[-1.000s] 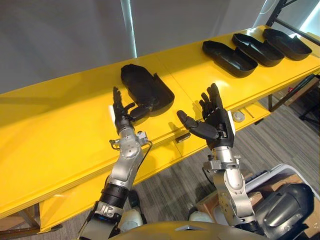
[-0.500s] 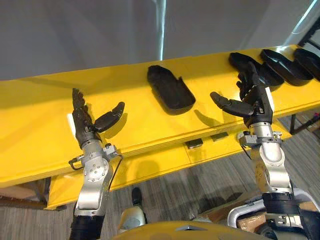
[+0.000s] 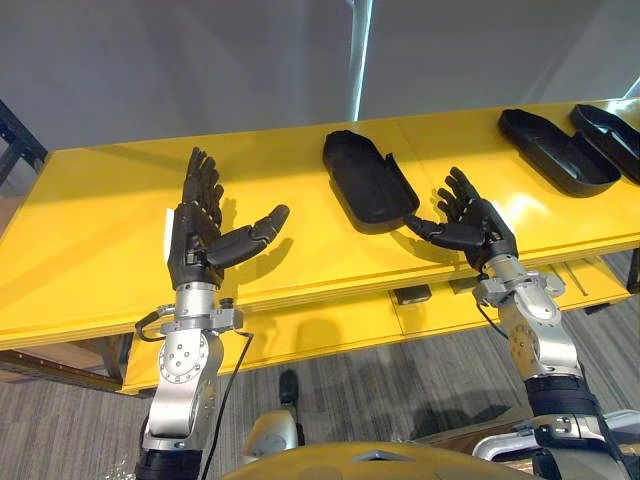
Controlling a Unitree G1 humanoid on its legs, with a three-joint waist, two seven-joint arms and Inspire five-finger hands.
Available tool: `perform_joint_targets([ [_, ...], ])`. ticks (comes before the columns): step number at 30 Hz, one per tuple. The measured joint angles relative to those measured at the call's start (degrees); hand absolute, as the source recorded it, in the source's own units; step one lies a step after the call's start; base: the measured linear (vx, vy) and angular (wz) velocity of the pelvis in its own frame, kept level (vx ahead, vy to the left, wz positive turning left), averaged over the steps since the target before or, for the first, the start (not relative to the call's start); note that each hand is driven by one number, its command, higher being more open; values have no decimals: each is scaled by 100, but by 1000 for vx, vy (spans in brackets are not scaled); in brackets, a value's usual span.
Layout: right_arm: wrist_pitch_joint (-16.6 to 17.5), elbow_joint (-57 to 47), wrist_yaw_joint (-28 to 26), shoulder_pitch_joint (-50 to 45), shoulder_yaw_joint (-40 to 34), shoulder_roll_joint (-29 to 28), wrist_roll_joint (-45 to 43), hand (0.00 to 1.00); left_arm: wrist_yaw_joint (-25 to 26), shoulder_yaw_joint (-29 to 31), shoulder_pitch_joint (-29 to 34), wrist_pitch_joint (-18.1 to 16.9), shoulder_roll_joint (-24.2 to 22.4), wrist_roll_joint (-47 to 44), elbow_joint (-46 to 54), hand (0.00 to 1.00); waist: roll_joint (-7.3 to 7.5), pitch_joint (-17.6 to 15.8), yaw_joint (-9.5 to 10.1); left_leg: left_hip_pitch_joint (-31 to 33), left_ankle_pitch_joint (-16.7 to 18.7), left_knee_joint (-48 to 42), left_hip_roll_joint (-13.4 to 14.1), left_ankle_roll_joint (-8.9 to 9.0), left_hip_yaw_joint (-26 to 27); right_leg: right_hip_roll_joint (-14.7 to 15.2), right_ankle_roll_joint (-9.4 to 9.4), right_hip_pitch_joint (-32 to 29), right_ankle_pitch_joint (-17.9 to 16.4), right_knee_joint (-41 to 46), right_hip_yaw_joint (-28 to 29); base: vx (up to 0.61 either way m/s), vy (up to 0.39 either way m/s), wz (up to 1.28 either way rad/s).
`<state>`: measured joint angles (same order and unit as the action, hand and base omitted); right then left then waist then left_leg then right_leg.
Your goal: Walk over and take three plastic housings, then place them on the shelf
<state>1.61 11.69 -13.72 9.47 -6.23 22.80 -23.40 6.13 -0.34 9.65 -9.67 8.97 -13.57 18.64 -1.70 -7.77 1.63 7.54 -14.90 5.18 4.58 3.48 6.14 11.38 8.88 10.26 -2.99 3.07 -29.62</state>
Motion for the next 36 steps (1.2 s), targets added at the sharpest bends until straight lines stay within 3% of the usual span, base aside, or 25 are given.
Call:
perform_joint_targets([
  [13,-53,197,-605,2,34,0,-10,100,-143,-213,0,-17,112,-5,-2,100,-26,-16,-15,-15,6,0,8,-8,-45,-1,-8,4,-85,100,-20,-7,-7,1],
  [36,-74,195,-1111,6,355,146,-66,100,-135,-452,-2,-12,310,-118,-421,100,0,-62,-22,-94,20,0,6,-27,-126,-3,-4,89,-190,184,-81,-7,-6,1],
])
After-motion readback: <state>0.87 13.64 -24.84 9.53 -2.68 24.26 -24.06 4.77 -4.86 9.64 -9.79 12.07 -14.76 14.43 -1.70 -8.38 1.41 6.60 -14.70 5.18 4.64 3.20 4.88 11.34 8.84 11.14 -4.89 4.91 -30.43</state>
